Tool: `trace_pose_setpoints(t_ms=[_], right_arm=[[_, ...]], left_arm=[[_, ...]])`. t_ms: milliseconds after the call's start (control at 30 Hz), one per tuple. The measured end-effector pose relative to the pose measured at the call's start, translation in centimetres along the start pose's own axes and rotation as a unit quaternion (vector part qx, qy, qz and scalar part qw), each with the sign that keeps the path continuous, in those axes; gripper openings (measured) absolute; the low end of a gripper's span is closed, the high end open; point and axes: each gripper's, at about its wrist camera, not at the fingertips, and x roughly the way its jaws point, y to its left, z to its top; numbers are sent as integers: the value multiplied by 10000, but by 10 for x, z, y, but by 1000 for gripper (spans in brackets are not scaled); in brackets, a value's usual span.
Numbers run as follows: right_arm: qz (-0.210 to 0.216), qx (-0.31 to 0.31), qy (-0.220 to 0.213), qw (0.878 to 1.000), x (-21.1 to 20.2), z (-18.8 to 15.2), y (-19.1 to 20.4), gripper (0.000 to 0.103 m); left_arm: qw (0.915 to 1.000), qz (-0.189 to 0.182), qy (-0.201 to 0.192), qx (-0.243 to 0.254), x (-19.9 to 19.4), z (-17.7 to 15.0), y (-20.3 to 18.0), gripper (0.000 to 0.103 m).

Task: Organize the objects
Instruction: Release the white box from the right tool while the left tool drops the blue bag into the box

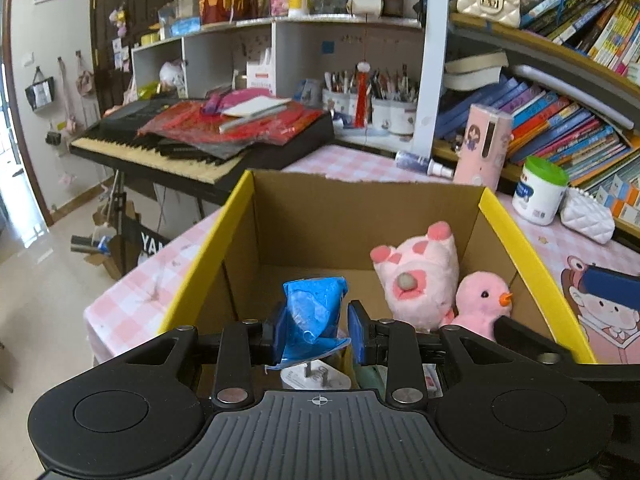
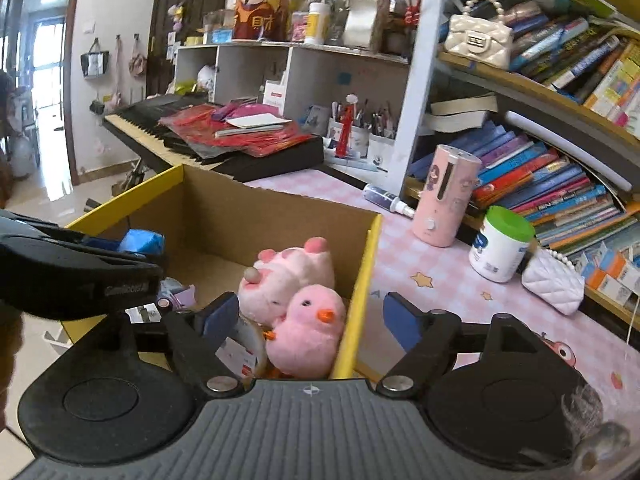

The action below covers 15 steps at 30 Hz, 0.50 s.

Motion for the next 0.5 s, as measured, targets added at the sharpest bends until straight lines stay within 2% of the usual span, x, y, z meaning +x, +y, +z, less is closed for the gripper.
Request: trace_pose_setpoints(t_ms=[233, 333, 400, 500], right_arm=[[-499, 561, 8, 9972, -18, -10, -24, 78], [-699, 803, 44, 9943, -26, -15, -31, 79], [-807, 931, 61, 9924, -31, -17, -34, 80], [-984, 1096, 94, 9891, -40, -22, -35, 83]], left_arm=[[9994, 31, 229, 272, 6, -10, -15, 34], [9993, 37, 174, 331, 0, -11, -18, 49], [9994, 39, 85, 326, -6, -13, -19, 68], [9993, 86, -88, 350, -18, -16, -20, 83]])
